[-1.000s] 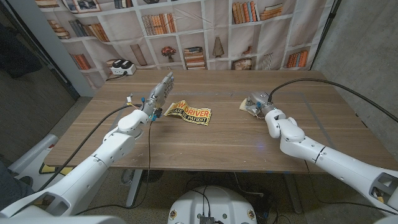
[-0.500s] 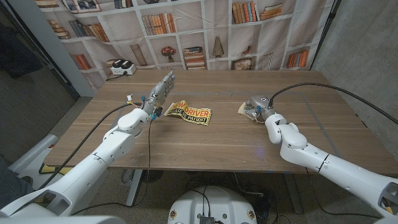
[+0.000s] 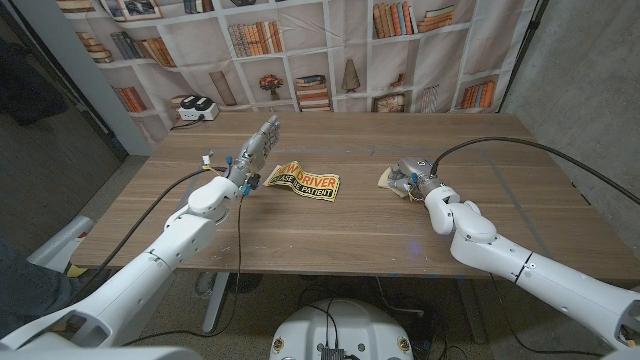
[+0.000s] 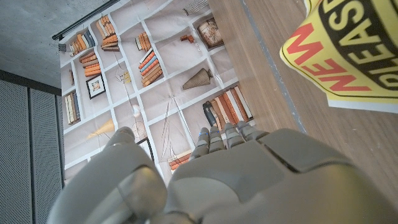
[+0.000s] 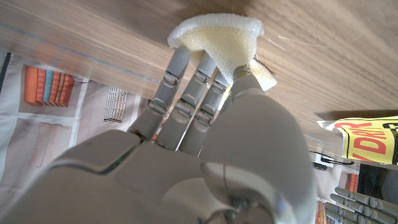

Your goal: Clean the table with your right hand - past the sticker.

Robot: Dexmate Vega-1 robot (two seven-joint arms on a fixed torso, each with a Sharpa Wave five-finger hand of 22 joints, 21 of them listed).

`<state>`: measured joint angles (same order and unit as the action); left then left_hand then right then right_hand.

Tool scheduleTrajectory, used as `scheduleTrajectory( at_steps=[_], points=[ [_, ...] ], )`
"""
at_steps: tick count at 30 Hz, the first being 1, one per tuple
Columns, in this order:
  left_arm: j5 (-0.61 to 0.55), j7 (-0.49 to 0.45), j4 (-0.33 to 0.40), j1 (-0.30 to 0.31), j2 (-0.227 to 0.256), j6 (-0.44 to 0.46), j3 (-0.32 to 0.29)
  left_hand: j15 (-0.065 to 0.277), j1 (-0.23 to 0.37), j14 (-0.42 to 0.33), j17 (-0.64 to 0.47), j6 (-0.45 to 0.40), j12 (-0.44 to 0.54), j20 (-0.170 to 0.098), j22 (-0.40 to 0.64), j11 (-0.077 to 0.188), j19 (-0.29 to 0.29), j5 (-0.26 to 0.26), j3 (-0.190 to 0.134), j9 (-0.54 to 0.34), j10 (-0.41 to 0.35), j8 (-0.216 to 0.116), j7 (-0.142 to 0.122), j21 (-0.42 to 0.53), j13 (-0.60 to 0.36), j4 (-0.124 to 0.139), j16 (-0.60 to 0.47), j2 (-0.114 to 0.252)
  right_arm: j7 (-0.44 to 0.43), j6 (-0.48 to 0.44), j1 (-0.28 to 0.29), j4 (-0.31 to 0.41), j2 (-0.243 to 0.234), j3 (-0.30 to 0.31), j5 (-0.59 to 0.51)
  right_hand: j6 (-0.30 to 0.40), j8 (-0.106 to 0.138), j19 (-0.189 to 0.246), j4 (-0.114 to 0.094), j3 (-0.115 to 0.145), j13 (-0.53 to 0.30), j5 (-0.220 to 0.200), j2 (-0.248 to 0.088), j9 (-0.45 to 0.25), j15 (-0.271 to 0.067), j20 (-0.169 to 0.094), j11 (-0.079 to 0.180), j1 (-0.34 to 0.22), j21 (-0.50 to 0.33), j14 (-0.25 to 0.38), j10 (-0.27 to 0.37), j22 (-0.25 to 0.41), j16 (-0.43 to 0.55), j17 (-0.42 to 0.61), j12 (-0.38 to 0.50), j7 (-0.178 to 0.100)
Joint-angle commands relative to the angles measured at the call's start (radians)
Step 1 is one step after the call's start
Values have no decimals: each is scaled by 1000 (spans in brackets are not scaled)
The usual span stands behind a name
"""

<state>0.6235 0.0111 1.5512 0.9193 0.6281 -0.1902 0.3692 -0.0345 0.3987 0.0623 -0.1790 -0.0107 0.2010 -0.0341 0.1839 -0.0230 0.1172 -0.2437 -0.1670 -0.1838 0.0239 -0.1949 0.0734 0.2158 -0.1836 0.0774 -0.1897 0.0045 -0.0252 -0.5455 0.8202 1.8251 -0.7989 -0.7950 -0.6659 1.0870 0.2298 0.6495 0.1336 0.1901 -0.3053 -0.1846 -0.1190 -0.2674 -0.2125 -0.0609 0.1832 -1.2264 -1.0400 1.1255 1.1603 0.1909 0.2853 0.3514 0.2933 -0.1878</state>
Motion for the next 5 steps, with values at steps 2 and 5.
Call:
scheduleTrajectory(
  at_steps=[2,5],
  points=[
    [-1,-14,-2,1,-7,-4,-3,12,8,2,-4,-10,2,-2,4,8,8,2,4,-3,-4,-4,0,-2,-3,0,0,3,-2,31,-29,-30,13,-2,12,3,5,10,-4,1,-3,-3,-5,-1,-28,-140,4,-2,-1,4,10,2,2,5,7,-1],
    [0,-11,-5,-1,-6,-4,-3,15,9,2,-4,-15,3,-2,4,10,8,2,5,-3,-6,-6,-2,-2,-3,0,0,4,-2,32,-34,-33,17,-7,6,4,6,12,-3,4,-2,-3,-7,-2,-28,-142,4,-4,-1,5,12,2,2,6,7,1]
  ],
)
